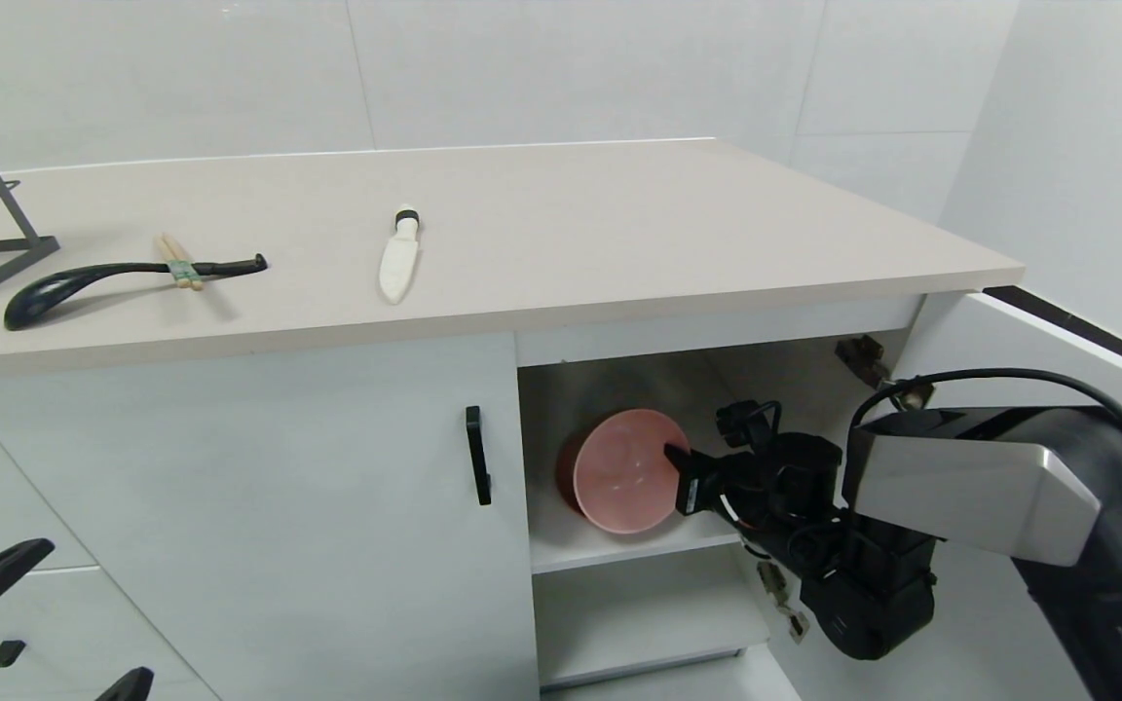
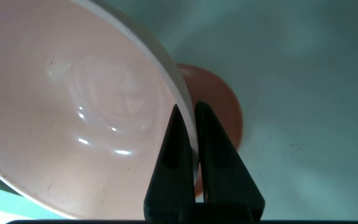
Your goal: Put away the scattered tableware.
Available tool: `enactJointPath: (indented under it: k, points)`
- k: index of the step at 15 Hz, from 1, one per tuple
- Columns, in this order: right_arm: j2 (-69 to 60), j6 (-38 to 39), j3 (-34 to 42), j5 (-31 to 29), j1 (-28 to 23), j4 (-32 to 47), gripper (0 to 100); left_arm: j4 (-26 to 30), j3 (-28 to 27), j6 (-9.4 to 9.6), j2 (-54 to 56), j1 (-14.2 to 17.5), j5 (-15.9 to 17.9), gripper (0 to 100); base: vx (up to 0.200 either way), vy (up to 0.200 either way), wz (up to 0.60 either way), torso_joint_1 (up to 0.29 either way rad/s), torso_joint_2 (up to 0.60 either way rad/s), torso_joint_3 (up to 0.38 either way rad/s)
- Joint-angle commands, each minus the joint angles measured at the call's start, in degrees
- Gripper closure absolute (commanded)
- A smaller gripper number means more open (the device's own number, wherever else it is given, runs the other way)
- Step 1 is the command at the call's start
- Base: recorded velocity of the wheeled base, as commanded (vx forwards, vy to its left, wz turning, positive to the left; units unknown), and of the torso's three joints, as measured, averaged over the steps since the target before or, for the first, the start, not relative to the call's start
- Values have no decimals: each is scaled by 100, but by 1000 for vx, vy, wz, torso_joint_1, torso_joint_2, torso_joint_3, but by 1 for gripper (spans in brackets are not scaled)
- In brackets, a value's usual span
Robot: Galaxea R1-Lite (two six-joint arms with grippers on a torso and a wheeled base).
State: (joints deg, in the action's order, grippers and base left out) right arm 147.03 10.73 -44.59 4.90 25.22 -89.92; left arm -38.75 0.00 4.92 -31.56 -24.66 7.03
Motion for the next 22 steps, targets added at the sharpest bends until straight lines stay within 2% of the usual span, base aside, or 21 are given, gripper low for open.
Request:
enactJointPath:
  k: [1, 6, 10, 11, 16, 19, 22]
  points:
    - [27, -1, -32, 2, 9, -8, 100, -1, 0, 0, 10, 76, 0, 0, 0, 0, 0, 0, 0, 0]
    - [89, 8, -102, 11, 0, 132, 100, 289, 0, -9, 308, 119, 0, 0, 0, 0, 0, 0, 0, 0]
    - [89, -1, -111, 2, 0, 176, 100, 289, 0, -9, 308, 119, 0, 0, 0, 0, 0, 0, 0, 0]
    - [98, -1, -102, 2, 0, 185, 0, 281, 0, -9, 308, 119, 0, 0, 0, 0, 0, 0, 0, 0]
    - [89, -115, -67, 2, 0, 176, 0, 272, 0, -9, 317, 119, 0, 0, 0, 0, 0, 0, 0, 0]
    - [-60, -510, 12, 11, 9, -8, 0, 263, -18, -9, 317, 119, 0, 0, 0, 0, 0, 0, 0, 0]
    - [-834, -712, 768, -7, 97, -8, 0, 289, -26, -18, 388, 128, 0, 0, 0, 0, 0, 0, 0, 0]
